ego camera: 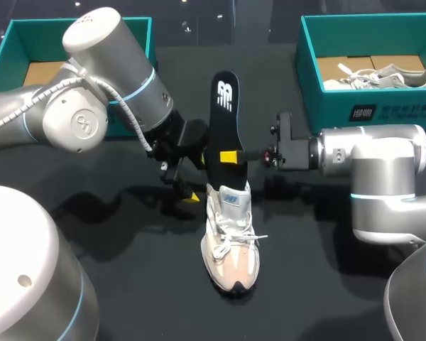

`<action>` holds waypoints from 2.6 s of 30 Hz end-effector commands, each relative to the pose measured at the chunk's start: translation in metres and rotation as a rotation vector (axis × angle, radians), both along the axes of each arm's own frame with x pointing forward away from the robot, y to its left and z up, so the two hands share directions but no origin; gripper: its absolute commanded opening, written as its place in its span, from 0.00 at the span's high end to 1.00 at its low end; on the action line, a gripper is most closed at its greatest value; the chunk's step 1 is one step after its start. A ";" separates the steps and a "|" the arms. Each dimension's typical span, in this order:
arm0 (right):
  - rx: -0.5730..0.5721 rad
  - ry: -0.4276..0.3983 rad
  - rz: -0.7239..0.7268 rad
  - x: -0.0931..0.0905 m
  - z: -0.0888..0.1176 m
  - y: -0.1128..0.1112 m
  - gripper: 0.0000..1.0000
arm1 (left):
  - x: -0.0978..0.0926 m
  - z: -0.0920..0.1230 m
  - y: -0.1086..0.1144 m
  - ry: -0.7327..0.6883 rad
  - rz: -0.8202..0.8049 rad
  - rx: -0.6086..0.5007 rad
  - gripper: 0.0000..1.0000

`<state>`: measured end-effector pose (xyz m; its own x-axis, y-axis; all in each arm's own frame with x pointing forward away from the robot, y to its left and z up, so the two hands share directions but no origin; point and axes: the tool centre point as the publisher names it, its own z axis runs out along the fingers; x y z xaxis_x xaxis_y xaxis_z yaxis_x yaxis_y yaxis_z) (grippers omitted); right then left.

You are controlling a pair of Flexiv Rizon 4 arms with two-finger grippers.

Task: Take the shoe out of the shoebox, open the shoe tongue, remove and reinsert the insole, then place the shoe into the shoebox

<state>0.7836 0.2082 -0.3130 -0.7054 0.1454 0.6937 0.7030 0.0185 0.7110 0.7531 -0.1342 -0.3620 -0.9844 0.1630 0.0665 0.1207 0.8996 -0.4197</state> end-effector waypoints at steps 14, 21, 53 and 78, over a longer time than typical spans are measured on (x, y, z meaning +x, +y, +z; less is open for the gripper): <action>0.020 0.078 -0.020 -0.010 -0.020 0.000 1.00 | -0.001 0.000 0.001 -0.002 -0.001 0.000 0.00; 0.027 0.100 -0.031 -0.020 -0.027 -0.001 1.00 | -0.001 0.000 0.001 -0.002 -0.001 0.000 0.00; 0.038 0.199 -0.033 -0.067 -0.052 0.001 1.00 | -0.001 0.000 0.001 -0.002 -0.001 0.000 0.00; 0.055 0.098 -0.023 -0.062 -0.025 -0.002 0.65 | -0.001 0.000 0.001 -0.002 -0.001 0.000 0.00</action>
<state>0.7229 0.2081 -0.3367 -0.6303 0.1236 0.7664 0.7684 -0.0411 0.6386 0.7531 -0.1342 -0.3620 -0.9844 0.1631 0.0665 0.1207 0.8996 -0.4197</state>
